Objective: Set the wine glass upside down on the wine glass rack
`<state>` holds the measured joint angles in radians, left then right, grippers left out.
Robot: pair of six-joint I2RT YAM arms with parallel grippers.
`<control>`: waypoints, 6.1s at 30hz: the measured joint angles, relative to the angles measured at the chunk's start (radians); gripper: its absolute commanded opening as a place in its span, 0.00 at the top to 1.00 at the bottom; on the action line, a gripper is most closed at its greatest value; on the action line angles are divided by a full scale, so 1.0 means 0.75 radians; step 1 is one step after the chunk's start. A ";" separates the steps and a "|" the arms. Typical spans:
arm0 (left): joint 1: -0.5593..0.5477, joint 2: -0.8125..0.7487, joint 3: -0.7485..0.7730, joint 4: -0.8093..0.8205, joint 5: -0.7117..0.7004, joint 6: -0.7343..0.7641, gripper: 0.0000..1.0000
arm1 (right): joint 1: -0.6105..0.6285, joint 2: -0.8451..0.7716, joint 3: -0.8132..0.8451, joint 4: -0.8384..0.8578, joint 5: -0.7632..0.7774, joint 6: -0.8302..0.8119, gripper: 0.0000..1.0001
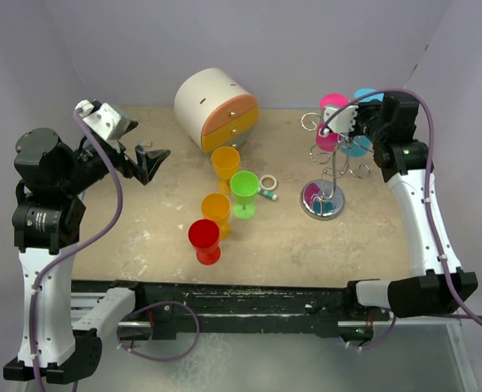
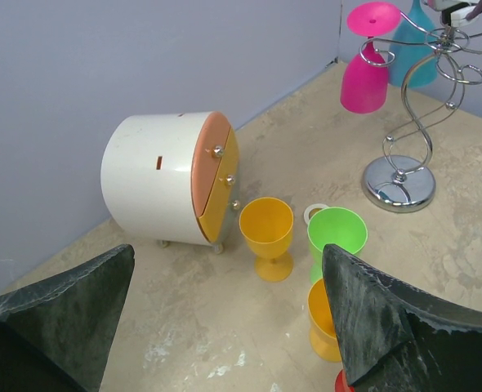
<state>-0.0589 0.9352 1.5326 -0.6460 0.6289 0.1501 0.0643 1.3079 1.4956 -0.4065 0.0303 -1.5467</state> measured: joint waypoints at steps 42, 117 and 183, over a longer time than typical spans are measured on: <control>0.000 -0.004 -0.013 0.001 0.036 0.005 0.01 | -0.002 -0.135 -0.043 -0.080 0.205 0.224 1.00; 0.011 -0.047 -0.028 0.001 0.022 0.036 0.01 | -0.026 -0.045 -0.043 -0.089 0.040 0.443 0.85; -0.351 0.202 -0.433 -0.385 0.014 0.435 0.14 | -0.026 -0.430 0.093 -0.169 -0.175 1.179 0.16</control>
<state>-0.3225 1.0870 1.2076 -0.9344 0.6392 0.4763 0.0444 0.9852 1.5650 -0.5335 -0.1009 -0.6628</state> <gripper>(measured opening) 0.885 0.832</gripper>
